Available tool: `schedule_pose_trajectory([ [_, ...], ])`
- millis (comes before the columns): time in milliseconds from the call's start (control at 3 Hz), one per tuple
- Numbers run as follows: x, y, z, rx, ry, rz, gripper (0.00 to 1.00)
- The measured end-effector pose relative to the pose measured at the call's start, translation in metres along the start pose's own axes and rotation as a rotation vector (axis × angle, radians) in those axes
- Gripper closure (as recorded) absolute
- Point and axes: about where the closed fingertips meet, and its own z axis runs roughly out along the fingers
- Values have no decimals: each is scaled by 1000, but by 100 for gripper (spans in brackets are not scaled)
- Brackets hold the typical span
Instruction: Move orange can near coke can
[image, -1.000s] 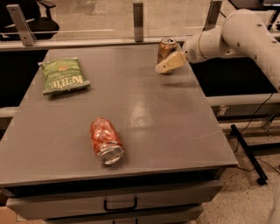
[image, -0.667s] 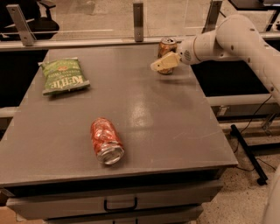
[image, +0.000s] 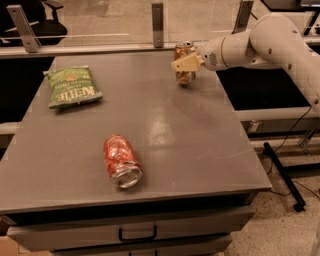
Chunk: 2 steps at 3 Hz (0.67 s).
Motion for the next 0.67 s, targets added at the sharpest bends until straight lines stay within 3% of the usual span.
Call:
schedule_pose_trajectory([
  [333,-22,19,-16,-46,-45,-31,88],
  [667,-47,30,-29,-77,-84,-85,100],
])
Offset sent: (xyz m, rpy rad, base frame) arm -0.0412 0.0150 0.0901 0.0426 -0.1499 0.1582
